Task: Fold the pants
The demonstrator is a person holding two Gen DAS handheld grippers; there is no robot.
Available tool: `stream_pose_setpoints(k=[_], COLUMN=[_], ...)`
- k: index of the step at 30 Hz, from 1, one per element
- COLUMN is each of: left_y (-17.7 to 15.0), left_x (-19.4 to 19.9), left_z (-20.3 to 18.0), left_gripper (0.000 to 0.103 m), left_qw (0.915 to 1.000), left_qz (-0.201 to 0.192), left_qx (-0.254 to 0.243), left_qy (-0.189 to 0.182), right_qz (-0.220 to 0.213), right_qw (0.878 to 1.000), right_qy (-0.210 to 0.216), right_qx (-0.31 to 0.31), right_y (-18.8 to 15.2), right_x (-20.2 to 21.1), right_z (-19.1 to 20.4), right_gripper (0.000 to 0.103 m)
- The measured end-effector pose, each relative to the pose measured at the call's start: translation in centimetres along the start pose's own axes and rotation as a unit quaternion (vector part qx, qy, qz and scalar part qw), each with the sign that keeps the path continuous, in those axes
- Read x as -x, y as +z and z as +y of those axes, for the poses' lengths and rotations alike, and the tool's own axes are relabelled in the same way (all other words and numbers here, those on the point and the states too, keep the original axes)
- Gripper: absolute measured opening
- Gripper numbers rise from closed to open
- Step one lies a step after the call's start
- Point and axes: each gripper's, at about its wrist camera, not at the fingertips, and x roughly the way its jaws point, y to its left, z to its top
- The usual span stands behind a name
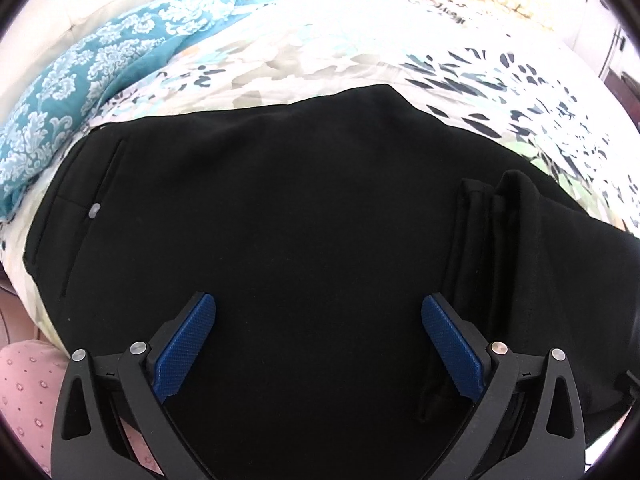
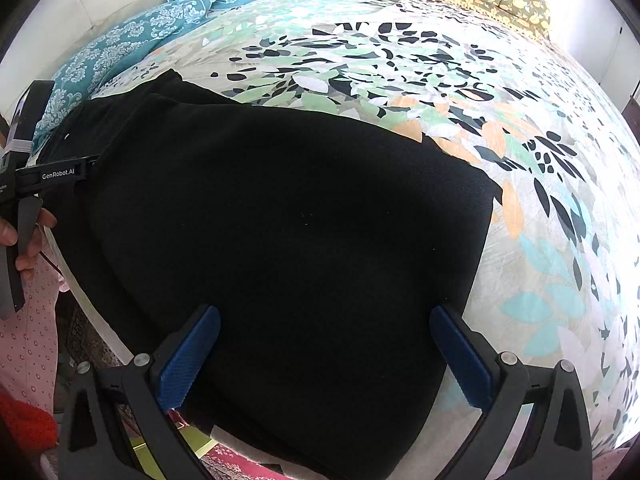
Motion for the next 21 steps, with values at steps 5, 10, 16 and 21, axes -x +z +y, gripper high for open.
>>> stream_pose_setpoints(k=[5,10,16,21], left_y=[0.5,0.9,4.0,6.5], left_x=[-0.3,0.0,3.2,3.3], left_z=[0.4,0.9,7.0,13.9], left_gripper=[0.103,0.102,0.102,0.102], left_qw=[0.9996,0.999,0.9934,0.9892], left_qz=[0.016,0.031,0.0,0.011], left_qx=[-0.005,-0.005,0.084,0.114], left_qy=[-0.021,-0.033,-0.078,-0.091], right_qz=[0.0,0.0,0.004,0.007], right_qw=[1.0,1.0,1.0,1.0], right_qy=[0.0,0.0,0.003,0.004], right_qx=[0.0,0.0,0.0,-0.001], right_y=[0.0,-0.1,0.1,0.3], right_x=[0.0,0.0,0.0,0.0], right_z=[0.0,0.0,0.0,-0.1], right_gripper=[0.103,0.103,0.103,0.103])
